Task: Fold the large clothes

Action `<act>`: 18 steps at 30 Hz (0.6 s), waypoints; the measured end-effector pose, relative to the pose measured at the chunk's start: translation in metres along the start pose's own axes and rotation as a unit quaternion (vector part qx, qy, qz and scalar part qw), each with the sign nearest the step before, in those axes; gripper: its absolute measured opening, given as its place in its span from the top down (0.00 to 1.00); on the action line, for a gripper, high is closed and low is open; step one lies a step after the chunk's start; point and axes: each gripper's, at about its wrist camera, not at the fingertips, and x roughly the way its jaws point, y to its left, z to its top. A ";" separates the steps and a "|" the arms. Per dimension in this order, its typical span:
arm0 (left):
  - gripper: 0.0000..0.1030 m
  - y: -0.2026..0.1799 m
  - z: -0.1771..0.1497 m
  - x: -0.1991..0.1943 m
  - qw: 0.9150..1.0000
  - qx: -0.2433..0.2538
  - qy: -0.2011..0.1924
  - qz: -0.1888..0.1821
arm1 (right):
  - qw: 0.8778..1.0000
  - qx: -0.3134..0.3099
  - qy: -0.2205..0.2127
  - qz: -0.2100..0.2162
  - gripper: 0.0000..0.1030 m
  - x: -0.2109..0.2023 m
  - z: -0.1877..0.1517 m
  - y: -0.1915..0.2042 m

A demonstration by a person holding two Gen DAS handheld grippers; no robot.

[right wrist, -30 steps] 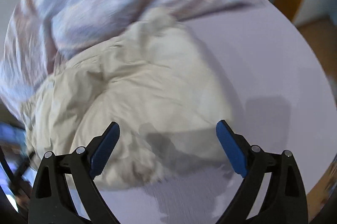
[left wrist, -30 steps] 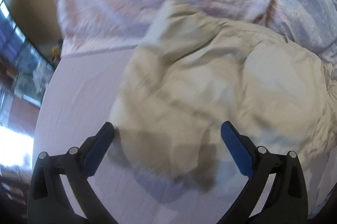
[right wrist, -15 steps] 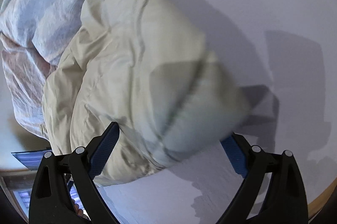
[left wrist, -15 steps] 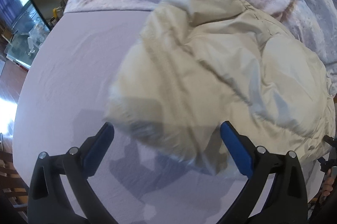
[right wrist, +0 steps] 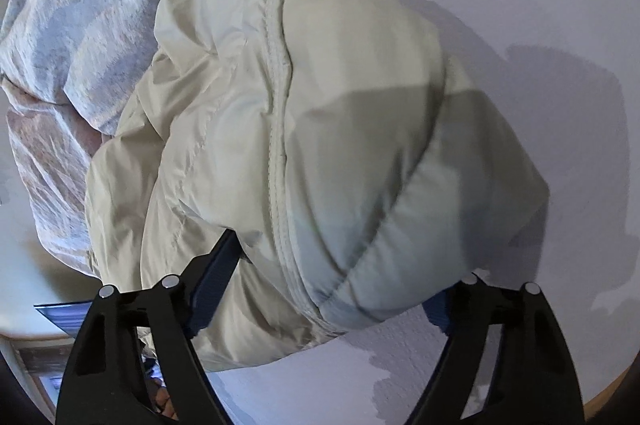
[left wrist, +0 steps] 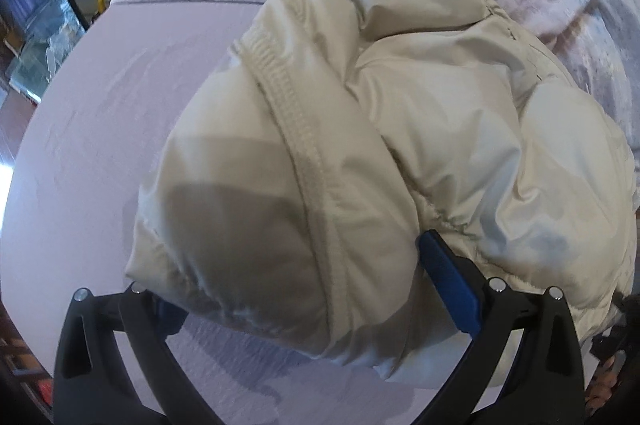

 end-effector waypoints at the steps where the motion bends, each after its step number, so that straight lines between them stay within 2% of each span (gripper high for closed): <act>1: 0.03 0.001 0.000 0.001 1.000 -0.008 0.000 -0.004 | 1.000 0.002 -0.003 0.000 0.27 0.001 0.000 0.000; 3: 0.11 0.003 0.000 0.001 1.000 -0.021 0.000 -0.022 | 1.000 0.004 -0.007 0.000 0.35 -0.001 -0.002 0.001; 4: 0.20 0.003 0.000 0.001 0.999 -0.023 -0.001 -0.028 | 1.000 0.004 -0.010 -0.001 0.37 -0.001 -0.003 0.002; 6: 0.31 -0.002 0.000 -0.006 1.000 -0.014 -0.012 -0.021 | 1.000 0.007 -0.014 0.002 0.47 -0.010 -0.004 -0.002; 8: 0.47 -0.004 -0.002 -0.013 1.000 -0.008 -0.023 -0.012 | 1.000 0.010 -0.018 0.010 0.55 -0.017 -0.006 -0.007; 11: 0.62 -0.002 -0.006 -0.023 0.999 -0.006 -0.037 -0.019 | 1.000 0.005 -0.026 0.016 0.65 -0.026 -0.010 -0.013; 14: 0.69 -0.003 -0.010 -0.034 0.999 0.006 -0.050 -0.021 | 0.999 -0.006 -0.035 0.014 0.71 -0.033 -0.015 -0.012; 18: 0.71 -0.007 -0.019 -0.049 0.998 0.018 -0.062 -0.015 | 0.999 -0.010 -0.036 0.018 0.75 -0.041 -0.019 -0.011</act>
